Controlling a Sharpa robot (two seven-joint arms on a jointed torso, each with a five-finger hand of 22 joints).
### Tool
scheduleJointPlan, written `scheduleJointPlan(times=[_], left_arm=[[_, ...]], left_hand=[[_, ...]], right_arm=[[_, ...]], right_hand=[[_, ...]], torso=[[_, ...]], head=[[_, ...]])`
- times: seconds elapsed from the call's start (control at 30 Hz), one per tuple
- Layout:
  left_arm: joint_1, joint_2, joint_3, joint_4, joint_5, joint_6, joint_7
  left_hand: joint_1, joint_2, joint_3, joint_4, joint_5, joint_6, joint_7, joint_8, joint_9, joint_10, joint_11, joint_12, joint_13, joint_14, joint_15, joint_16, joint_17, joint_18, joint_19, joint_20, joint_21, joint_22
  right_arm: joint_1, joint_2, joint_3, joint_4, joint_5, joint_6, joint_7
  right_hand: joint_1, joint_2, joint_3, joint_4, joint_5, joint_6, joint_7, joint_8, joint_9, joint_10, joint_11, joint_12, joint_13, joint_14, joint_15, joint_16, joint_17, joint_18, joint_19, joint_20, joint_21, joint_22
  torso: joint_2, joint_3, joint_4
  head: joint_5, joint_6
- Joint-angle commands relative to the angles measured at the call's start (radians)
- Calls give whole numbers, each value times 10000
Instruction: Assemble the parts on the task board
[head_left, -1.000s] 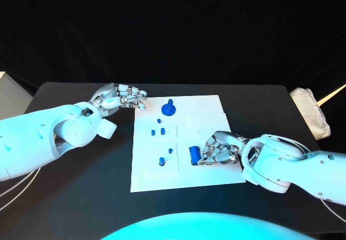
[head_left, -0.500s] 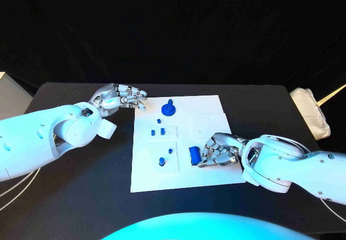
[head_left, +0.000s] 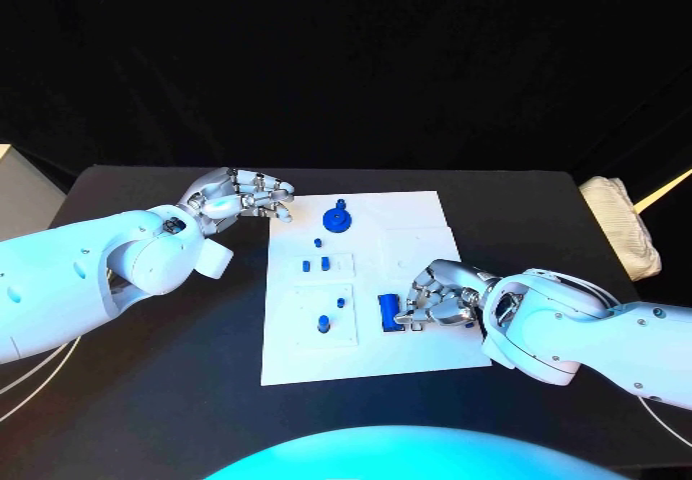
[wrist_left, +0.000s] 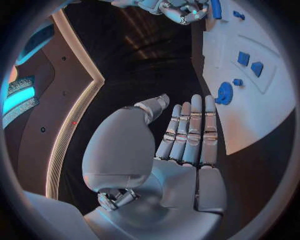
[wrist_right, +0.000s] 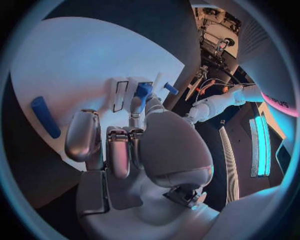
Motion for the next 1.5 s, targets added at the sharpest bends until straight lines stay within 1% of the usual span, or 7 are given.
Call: scheduleJointPlan(times=[0.03, 0.3, 0.47, 0.7, 1.0, 1.13, 1.5], left_arm=[[2, 6, 2, 15, 35, 170, 41], [2, 3, -2, 17, 35, 174, 36], [2, 3, -3, 12, 35, 176, 34], [2, 3, -4, 6, 35, 168, 42], [2, -1, -8, 18, 37, 137, 74], [-29, 38, -14, -13, 40, 141, 91], [-120, 45, -17, 6, 42, 103, 161]], left_hand=[[-46, 36, -2, 53, 33, -71, 15, -57, -13, -63, 3, 68, 16, -75, 16, -47, 8, 111, 79, 7, -32, -9], [-46, 36, -2, 53, 33, -71, 15, -57, -13, -63, 3, 68, 16, -75, 16, -47, 8, 111, 79, 7, -32, -9], [-46, 36, -2, 53, 33, -71, 15, -57, -13, -63, 3, 68, 16, -75, 16, -47, 8, 111, 79, 7, -32, -9], [-40, 36, -1, 53, 34, -71, 14, -57, -14, -64, 3, 70, 17, -77, 16, -48, 10, 111, 83, 7, -37, -14], [-28, 29, -2, 53, 34, -73, 14, -56, -14, -69, 2, 74, 18, -79, 15, -49, 16, 112, 91, 6, -48, -24], [-28, 29, -2, 53, 34, -73, 14, -56, -14, -69, 2, 74, 18, -79, 15, -49, 16, 112, 91, 6, -48, -24], [-27, 18, -8, 57, 32, -77, 16, -57, -15, -73, 4, 77, 18, -82, 16, -50, 20, 111, 96, 7, -58, -33]], right_arm=[[-12, 20, 1, -26, -16, -187, -162], [-13, 31, 1, -58, -10, 255, -265], [-13, -80, 1, -15, 32, -42, -114], [75, -712, 6, 244, 326, -1096, 632], [342, -1864, 2, 78, -368, -1069, 280], [331, -2250, -4, 104, -1120, -1044, 192], [130, -2558, -13, 304, -2217, -870, -305]], right_hand=[[-84, -4, 76, 3, 43, -30, -72, 63, -9, 1059, -45, 65, 2630, 1041, -71, 57, 2627, -65, 5, -80, 0, 521], [204, -205, 188, -107, 104, -101, -100, 82, -23, 1059, -67, 65, 2630, 1041, -87, 57, 2627, -51, -15, -89, -82, 504], [350, -326, 243, -114, 32, -135, -91, 76, -44, 1059, -64, 65, 2630, 1041, -89, 57, 2627, -44, -30, -93, -143, 488], [398, -551, 416, -47, 140, -745, 288, -581, -436, 1059, 244, 65, 2630, 1041, 147, 57, 2627, -9, -126, 58, -504, 366], [136, -1028, 455, -18, -273, -1134, 687, -1376, -840, 903, 603, -206, 2462, 1041, 455, 57, 2627, 40, -226, 331, -864, 254], [-176, -1212, 496, 10, 297, -1094, 715, -1487, -875, 834, 639, -318, 2396, 1041, 497, 57, 2627, 95, -317, 394, -1176, 136], [-327, -1354, 548, 14, 156, -920, 673, -1473, -860, 811, 609, -356, 2374, 1041, 480, 57, 2627, 105, -324, 404, -1201, 137]], torso=[[1, 0, -1], [5, -2, -13], [-1, 0, -6], [-8, -4, -3], [-22, -23, -37], [-9, -8, -37], [-11, -2, -27]], head=[[-1, 12], [4, -3], [-7, 8], [-67, 37], [-243, 51], [-338, 56], [-430, 61]])
